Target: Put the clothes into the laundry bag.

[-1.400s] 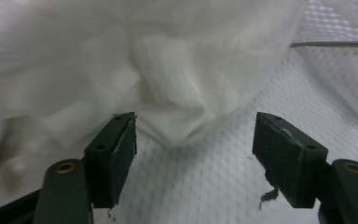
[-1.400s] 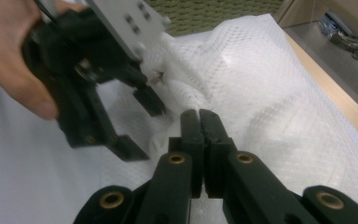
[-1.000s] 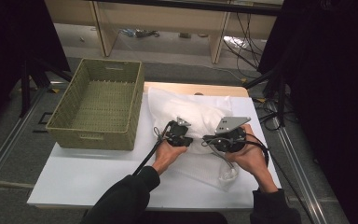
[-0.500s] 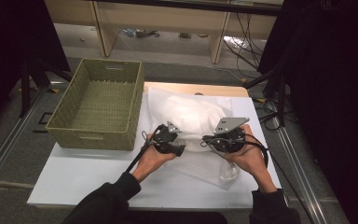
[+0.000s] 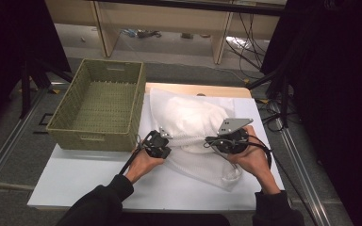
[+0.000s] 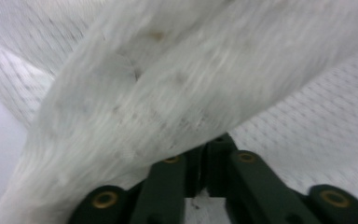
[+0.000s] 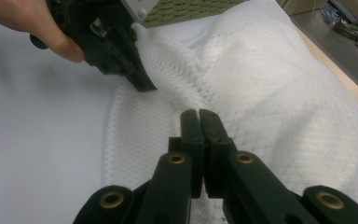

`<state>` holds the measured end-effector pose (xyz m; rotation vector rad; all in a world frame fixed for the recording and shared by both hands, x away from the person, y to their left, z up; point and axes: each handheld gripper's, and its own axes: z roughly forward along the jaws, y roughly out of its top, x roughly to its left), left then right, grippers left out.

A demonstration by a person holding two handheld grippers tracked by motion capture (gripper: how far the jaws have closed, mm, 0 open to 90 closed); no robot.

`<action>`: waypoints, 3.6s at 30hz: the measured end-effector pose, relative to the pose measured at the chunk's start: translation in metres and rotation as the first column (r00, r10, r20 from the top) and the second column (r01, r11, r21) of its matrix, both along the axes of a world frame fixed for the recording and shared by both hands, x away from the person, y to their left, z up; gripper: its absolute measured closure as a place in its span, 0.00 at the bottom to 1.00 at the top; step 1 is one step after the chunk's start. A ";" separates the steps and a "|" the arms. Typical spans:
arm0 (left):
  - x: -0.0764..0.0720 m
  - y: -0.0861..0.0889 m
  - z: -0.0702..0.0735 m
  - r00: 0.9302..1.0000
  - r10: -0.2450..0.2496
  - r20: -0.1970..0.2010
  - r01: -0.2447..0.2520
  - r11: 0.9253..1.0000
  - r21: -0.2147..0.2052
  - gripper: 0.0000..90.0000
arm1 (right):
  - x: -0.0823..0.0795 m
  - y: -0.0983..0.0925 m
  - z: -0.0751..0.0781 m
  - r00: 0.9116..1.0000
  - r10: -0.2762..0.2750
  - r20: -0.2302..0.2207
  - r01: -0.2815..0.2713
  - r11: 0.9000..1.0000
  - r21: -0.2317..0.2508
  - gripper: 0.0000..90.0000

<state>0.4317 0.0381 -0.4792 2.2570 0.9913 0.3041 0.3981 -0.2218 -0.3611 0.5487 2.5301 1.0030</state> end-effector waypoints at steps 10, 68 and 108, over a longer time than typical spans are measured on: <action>-0.066 0.038 0.015 0.995 -0.090 0.030 0.093 0.990 -0.103 0.99 | -0.003 0.001 -0.009 1.000 -0.022 -0.015 0.021 0.999 -0.033 1.00; -0.134 0.077 0.005 0.972 -0.232 -0.033 0.229 0.970 -0.080 0.70 | -0.016 -0.028 -0.061 0.985 -0.150 -0.081 0.152 0.988 0.023 0.52; -0.138 0.111 0.028 0.989 0.018 0.144 0.019 0.967 -0.253 0.17 | -0.069 -0.038 -0.067 0.960 -0.238 -0.151 0.265 0.943 0.201 0.25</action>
